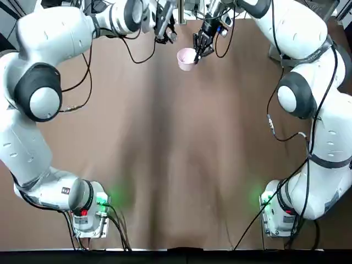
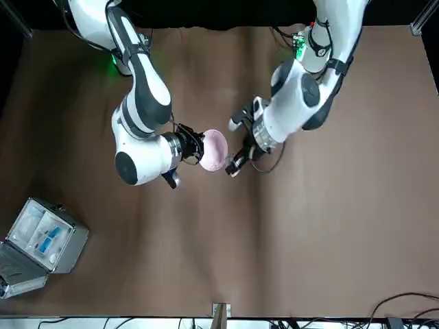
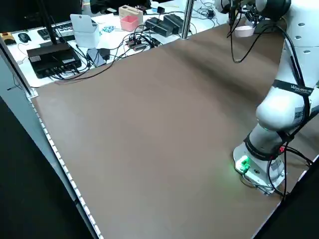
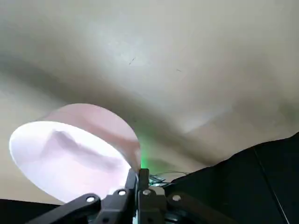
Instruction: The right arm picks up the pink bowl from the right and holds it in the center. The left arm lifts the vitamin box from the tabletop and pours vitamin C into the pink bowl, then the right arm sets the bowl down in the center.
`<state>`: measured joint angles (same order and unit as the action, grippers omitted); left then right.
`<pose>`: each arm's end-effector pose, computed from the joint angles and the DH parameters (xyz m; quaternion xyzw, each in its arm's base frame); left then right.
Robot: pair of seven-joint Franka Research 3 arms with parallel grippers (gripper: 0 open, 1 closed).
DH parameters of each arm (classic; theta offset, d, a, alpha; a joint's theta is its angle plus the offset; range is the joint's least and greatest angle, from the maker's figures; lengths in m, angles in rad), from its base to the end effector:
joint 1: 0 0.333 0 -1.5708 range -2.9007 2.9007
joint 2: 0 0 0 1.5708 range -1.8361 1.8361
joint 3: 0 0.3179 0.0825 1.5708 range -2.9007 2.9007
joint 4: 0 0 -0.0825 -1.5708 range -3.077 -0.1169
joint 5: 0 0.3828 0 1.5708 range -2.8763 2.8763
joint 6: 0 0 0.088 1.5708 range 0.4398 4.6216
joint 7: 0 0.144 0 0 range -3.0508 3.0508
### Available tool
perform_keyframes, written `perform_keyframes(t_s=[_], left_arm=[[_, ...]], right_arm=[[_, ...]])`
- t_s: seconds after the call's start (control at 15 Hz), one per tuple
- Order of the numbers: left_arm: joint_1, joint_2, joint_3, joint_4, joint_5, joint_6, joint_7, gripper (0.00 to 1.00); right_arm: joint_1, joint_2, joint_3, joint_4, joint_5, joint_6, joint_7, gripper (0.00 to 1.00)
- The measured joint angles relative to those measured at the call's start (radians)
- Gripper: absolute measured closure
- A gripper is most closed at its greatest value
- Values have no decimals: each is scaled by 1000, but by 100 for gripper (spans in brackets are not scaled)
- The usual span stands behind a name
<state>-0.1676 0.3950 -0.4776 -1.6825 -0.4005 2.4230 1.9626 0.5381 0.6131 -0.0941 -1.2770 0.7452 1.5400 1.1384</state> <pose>0.5764 -0.4033 0.4066 0.3961 -0.8680 0.2889 0.0788 0.5684 0.3958 0.3711 -0.8554 0.3610 0.3519 0.1191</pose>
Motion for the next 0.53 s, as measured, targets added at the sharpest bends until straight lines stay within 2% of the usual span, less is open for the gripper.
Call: perform_keyframes(t_s=[0.53], left_arm=[[227, 54, -18, 31, -370, -261, 53, 64]], right_arm=[[-16, 0, -2, 0, 0, -1, -7, 97]])
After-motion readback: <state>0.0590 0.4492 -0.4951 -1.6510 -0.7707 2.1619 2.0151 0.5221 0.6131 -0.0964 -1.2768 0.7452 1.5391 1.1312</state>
